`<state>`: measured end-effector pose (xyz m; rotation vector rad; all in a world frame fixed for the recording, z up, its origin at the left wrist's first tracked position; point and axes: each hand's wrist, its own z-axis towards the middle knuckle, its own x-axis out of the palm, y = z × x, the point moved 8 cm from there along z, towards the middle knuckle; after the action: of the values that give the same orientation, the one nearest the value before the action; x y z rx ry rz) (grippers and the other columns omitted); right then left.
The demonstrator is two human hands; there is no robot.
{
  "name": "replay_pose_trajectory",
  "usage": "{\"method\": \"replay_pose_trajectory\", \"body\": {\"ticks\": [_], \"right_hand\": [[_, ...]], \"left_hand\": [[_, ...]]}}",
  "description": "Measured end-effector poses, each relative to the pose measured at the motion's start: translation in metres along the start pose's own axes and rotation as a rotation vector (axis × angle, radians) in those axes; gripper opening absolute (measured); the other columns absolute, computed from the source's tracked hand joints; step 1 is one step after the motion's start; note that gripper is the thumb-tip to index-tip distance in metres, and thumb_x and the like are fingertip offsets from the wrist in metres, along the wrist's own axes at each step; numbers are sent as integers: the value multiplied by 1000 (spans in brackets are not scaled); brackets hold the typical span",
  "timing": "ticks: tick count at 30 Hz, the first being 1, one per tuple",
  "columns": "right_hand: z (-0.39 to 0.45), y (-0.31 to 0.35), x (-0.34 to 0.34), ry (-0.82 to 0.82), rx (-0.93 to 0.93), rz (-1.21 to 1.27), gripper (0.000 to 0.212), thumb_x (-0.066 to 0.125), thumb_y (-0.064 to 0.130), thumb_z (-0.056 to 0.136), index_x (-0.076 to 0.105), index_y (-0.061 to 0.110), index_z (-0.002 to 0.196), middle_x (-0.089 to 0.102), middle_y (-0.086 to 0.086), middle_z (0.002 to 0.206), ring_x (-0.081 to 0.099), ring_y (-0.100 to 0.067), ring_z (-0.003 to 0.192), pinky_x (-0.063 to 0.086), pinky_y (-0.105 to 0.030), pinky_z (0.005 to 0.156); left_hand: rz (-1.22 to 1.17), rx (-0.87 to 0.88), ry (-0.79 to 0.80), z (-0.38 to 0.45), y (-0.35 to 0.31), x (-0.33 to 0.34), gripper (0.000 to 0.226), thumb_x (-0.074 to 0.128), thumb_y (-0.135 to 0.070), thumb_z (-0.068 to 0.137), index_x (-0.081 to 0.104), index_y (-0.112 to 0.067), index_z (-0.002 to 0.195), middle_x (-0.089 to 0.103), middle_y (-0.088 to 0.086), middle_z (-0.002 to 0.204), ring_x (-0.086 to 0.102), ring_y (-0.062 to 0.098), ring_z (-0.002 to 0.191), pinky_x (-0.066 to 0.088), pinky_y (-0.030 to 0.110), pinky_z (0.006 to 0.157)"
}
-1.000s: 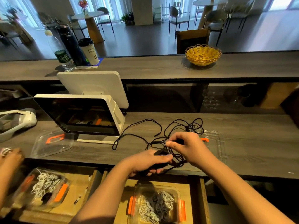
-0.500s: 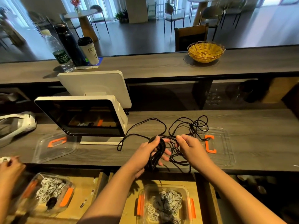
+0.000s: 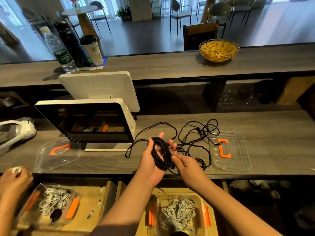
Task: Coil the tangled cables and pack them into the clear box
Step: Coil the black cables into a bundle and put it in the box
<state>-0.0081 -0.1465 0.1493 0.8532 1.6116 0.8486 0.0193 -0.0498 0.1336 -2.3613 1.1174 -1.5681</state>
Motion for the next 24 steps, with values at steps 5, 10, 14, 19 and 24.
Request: {"method": "replay_pose_trajectory", "body": {"ticks": [5,10,14,19,24], "right_hand": [[-3,-2,18,132,-13,-184,31,41,34,105,60,23,84,61,1,74,55,-11,69,42,-29,65],[-6,9,32,165,-86,-333,23,44,33,103,57,23,86,61,4,79,57,-15,74,46,-35,68],[-10,14,31,186,-72,-312,21,50,31,95,68,20,97,68,0,82,62,-12,72,51,-32,66],[-6,21,15,145,-109,-353,23,51,31,94,70,20,102,70,-1,86,64,-15,77,54,-37,73],[2,31,4,95,-217,-482,14,50,33,101,60,24,105,66,5,94,61,-13,86,50,-30,75]], "left_hand": [[-51,62,-92,12,-9,-12,45,39,-50,104,59,-22,133,62,7,81,54,16,70,45,31,68],[253,214,-160,18,-29,-19,42,40,-53,102,63,-29,127,56,0,74,47,10,60,37,26,56],[632,346,-227,18,-44,-24,33,41,-54,101,67,-42,117,57,-3,73,46,7,60,39,24,56],[1093,313,-327,19,-45,-22,34,42,-54,101,66,-34,114,60,0,82,48,10,63,39,24,55],[1380,124,-165,27,-22,-21,41,42,-53,101,70,-23,104,68,-2,85,62,15,81,51,33,77]]}}
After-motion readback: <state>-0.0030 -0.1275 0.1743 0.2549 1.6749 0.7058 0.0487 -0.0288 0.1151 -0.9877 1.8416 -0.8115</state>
